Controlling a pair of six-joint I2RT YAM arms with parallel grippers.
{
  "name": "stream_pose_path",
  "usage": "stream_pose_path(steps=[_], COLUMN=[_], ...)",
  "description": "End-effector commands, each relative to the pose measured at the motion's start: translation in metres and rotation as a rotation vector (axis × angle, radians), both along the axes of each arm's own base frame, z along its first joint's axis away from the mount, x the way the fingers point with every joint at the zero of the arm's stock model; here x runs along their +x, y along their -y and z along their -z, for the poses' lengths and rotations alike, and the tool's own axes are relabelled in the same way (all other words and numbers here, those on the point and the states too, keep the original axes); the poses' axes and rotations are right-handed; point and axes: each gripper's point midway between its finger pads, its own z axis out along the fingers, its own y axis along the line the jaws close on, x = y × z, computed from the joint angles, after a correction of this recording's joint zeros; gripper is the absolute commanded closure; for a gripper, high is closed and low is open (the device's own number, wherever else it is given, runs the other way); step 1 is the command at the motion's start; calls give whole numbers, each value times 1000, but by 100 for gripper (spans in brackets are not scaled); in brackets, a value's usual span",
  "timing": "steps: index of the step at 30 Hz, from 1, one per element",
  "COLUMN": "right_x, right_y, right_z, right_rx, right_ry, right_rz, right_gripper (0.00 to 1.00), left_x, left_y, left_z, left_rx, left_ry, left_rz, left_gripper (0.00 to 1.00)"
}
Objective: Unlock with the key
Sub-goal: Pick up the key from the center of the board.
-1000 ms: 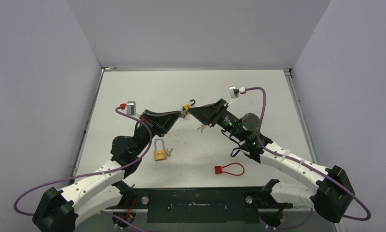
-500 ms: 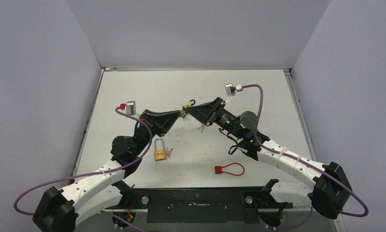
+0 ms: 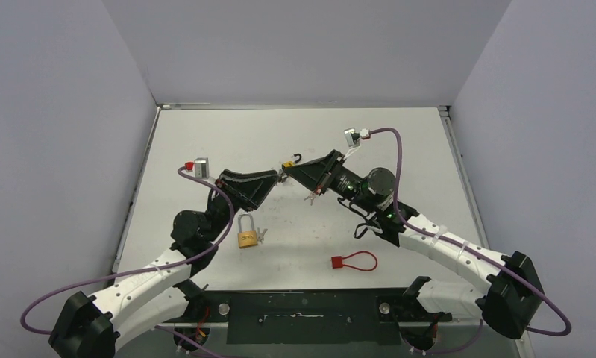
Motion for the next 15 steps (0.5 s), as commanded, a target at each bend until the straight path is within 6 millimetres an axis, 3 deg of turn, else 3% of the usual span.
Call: stream_pose_path(steps=[1, 6, 10, 15], right_x=[0, 2, -12, -30], right_y=[9, 18, 16, 17], right_z=[-17, -8, -2, 2], right_rx=[-98, -277, -399, -497], right_ry=[94, 187, 291, 392], right_rz=[53, 70, -34, -153], right_gripper=[100, 100, 100, 100], left_x=[-1, -2, 0, -19], left_y=[-8, -16, -11, 13], left_z=[8, 22, 31, 26], left_rx=[30, 152, 307, 460], left_ry=[-12, 4, 5, 133], left_rz=[-49, -111, -117, 32], left_gripper=[39, 20, 17, 19])
